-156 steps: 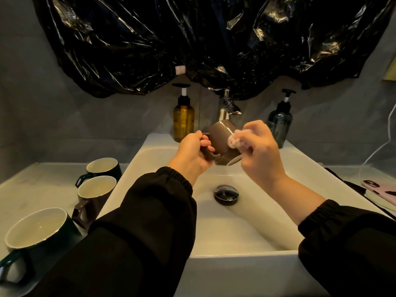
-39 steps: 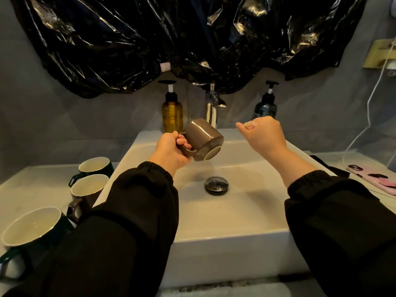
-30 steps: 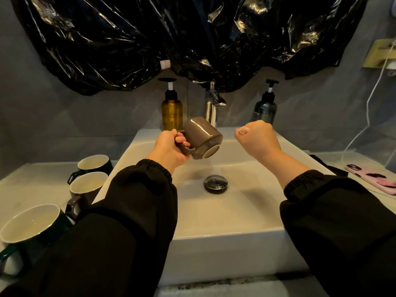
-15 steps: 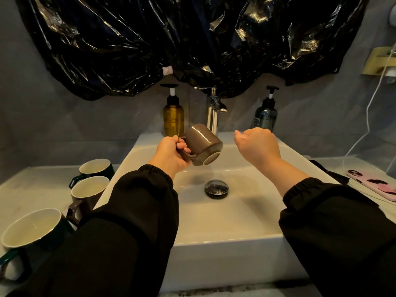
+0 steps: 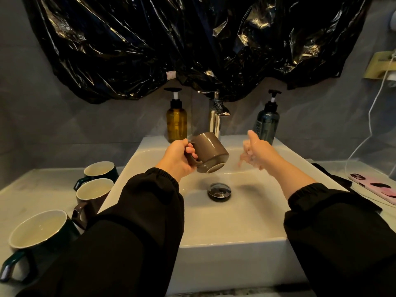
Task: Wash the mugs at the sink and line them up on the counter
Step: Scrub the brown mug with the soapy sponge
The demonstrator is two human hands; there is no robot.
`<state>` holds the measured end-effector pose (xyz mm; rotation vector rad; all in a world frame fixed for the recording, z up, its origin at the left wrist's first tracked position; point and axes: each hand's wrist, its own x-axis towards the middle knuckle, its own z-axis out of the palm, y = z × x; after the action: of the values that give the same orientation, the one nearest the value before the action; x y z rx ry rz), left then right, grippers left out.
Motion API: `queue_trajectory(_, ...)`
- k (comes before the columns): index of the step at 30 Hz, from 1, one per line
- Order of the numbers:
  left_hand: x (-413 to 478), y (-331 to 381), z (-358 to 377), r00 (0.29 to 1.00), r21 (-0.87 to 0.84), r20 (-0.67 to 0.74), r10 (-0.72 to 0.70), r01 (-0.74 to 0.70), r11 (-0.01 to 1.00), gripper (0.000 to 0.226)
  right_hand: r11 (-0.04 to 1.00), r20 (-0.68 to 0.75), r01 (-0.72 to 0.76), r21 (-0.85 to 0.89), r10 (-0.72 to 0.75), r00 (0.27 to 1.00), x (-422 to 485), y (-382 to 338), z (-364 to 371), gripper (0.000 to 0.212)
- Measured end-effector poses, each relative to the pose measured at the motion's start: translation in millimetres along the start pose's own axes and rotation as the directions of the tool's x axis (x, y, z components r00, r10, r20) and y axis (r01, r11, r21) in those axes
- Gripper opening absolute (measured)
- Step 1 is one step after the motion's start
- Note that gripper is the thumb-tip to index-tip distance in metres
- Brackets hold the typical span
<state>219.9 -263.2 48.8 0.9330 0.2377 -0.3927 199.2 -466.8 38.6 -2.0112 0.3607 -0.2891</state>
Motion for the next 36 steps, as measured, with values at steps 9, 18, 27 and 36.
queue_trajectory(9, -1.2, -11.1, 14.7, 0.995, 0.146, 0.091, -0.034, 0.021, 0.989, 0.035, 0.704, -0.004, 0.628, -0.330, -0.667, 0.745, -23.6, -13.4, 24.7, 0.039)
queue_trajectory(18, -1.9, -6.2, 14.1, 0.997, 0.039, 0.074, 0.039, -0.042, 0.998, 0.027, 0.475, 0.075, 0.776, -0.416, -0.832, 0.549, -33.1, -8.5, 36.5, 0.018)
queue_trajectory(27, -7.6, -9.3, 19.2, 0.983, 0.067, 0.162, 0.082, -0.094, 0.993, 0.031, 0.607, -0.168, 0.756, -0.246, -0.795, 0.583, -27.5, -16.4, 39.5, 0.021)
queue_trajectory(36, -11.0, -3.8, 13.1, 0.989, -0.133, 0.151, 0.007, 0.014, 0.991, 0.040, 0.956, -0.011, 0.157, 0.247, -0.159, 0.987, -29.3, -19.6, 16.0, 0.036)
